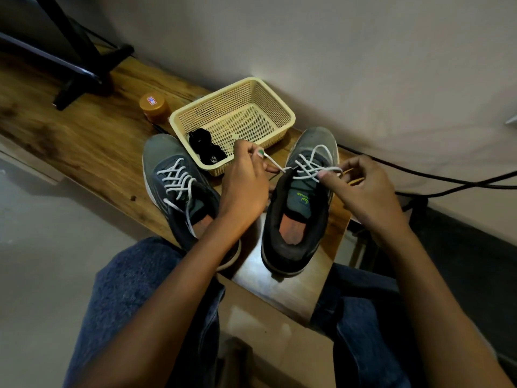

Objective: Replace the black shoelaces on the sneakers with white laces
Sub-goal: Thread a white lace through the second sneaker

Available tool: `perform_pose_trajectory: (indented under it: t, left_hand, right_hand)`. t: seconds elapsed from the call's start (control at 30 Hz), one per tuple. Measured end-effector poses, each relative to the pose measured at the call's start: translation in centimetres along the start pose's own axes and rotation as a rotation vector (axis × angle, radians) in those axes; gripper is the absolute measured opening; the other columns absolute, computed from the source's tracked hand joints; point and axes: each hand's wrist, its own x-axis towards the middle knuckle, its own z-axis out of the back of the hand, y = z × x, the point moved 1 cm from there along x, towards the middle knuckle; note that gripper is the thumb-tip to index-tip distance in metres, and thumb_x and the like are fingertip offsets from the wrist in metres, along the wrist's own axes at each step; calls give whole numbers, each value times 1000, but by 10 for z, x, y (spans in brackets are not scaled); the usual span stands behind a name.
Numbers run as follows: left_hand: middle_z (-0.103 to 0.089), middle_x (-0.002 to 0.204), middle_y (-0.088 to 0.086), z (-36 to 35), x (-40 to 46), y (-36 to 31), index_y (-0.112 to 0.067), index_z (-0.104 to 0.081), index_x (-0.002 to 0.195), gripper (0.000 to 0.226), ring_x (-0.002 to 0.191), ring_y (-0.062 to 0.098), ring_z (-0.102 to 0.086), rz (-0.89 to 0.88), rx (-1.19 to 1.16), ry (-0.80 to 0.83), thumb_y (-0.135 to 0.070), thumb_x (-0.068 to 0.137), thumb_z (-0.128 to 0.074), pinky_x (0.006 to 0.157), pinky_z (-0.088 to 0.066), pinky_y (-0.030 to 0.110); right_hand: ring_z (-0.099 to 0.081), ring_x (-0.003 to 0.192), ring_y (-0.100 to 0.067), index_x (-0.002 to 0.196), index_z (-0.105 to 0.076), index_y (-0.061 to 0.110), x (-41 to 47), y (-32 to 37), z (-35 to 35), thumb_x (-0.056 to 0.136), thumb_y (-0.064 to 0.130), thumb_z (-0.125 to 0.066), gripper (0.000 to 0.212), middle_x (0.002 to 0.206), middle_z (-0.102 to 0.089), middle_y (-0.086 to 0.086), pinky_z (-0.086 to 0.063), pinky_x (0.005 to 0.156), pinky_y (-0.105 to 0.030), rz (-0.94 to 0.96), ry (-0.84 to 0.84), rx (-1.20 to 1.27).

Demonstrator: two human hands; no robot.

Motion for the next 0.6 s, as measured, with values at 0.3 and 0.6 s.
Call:
perform_pose_trajectory:
  t: [0.3,0.6]
  left_hand:
    - [-67,102,14,-2,3,-1,-19,-35,101,12,72,31,-71,241,-398,-64,-24,105,-25,60,-60,40]
    - [-67,86,4,7,4,-8,-16,-33,101,17,56,9,-67,236,-528,-253,-23,106,-19,56,-57,24]
  right_hand:
    - [-60,80,-20,103,-53,15,-1,0,-8,77,25,-77,36,84,-58,2,-55,78,-47,-40,125,-135]
    - [-57,72,-24,96,-53,16,0,-2,-9,78,18,-74,28,73,-54,-1,-52,64,-41,-33,120,-61]
